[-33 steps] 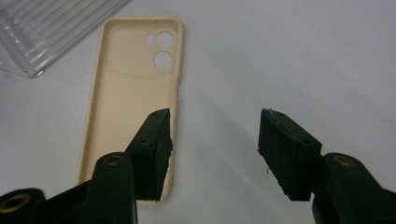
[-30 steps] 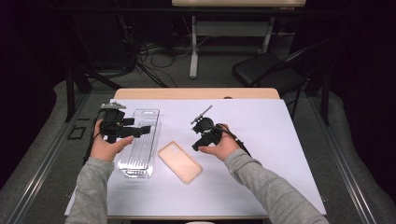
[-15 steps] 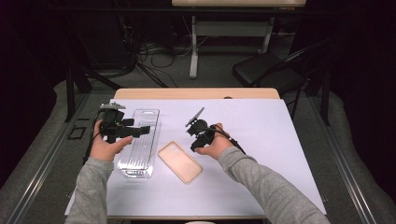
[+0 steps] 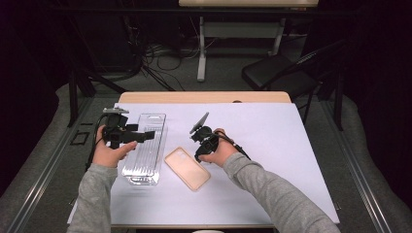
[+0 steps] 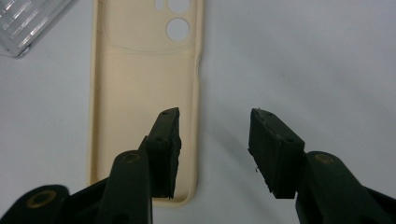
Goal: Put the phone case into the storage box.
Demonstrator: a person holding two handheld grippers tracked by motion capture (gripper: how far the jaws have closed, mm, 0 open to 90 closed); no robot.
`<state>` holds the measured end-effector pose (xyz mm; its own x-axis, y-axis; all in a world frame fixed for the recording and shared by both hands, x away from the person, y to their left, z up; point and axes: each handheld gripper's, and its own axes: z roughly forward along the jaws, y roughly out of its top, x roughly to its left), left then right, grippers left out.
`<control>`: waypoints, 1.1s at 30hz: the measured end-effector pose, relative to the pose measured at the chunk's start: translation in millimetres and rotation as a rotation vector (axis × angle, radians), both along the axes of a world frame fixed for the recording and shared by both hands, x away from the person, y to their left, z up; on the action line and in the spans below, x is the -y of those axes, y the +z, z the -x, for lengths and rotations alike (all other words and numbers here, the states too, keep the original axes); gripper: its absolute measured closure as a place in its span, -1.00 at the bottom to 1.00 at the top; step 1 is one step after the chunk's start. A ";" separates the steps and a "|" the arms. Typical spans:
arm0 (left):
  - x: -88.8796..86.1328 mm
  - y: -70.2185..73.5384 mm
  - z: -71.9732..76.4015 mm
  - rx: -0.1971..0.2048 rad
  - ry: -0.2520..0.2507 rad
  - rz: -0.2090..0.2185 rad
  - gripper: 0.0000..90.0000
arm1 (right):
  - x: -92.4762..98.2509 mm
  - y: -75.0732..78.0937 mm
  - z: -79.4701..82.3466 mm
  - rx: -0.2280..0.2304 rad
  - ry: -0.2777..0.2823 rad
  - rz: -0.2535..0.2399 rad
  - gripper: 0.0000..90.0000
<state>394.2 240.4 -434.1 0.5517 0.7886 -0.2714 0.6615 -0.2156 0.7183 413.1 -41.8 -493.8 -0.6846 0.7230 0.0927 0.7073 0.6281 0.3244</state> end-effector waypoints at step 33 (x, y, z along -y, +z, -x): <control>-2.5 -1.3 -0.8 -0.001 0.005 -0.003 -0.66 | -13.7 -24.0 -0.6 -0.101 -0.040 0.081 0.61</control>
